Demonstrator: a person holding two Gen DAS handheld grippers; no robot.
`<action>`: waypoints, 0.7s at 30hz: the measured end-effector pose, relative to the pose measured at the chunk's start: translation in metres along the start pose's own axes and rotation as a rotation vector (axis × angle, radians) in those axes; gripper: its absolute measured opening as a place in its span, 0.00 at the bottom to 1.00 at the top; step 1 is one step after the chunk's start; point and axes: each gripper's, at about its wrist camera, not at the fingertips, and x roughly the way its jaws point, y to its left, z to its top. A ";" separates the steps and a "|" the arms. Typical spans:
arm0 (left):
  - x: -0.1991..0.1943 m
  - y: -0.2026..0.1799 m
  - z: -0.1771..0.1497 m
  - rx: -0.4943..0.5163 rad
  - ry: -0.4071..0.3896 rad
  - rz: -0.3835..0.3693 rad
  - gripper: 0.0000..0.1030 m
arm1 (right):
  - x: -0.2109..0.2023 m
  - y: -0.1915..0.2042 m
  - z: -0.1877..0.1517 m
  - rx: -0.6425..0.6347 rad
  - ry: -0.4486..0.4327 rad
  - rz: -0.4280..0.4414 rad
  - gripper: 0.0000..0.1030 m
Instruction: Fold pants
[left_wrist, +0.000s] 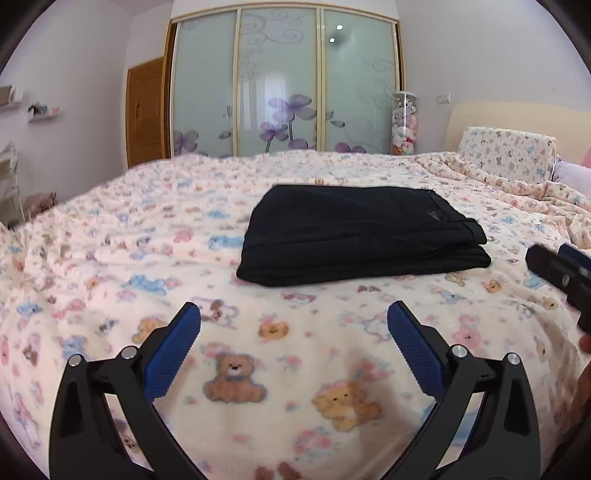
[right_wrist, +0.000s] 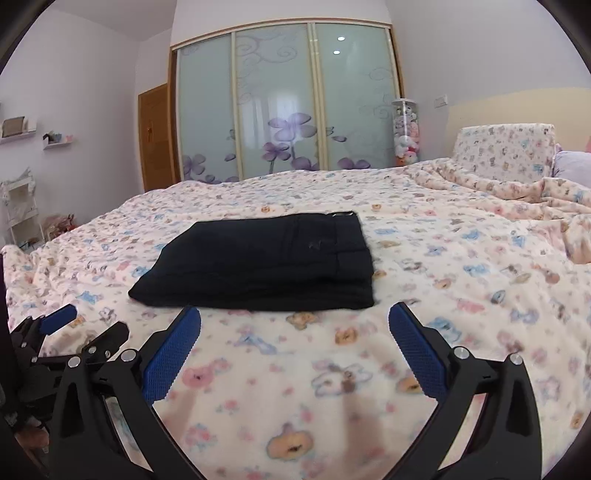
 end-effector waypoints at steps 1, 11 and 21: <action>0.003 0.001 0.000 -0.010 0.022 0.012 0.98 | 0.001 0.004 -0.003 -0.015 0.006 -0.012 0.99; 0.013 0.000 -0.006 0.005 0.095 0.035 0.98 | 0.014 0.018 -0.025 -0.053 0.041 -0.090 0.99; 0.015 -0.003 -0.007 0.023 0.106 0.014 0.98 | 0.017 0.014 -0.029 -0.035 0.060 -0.090 0.99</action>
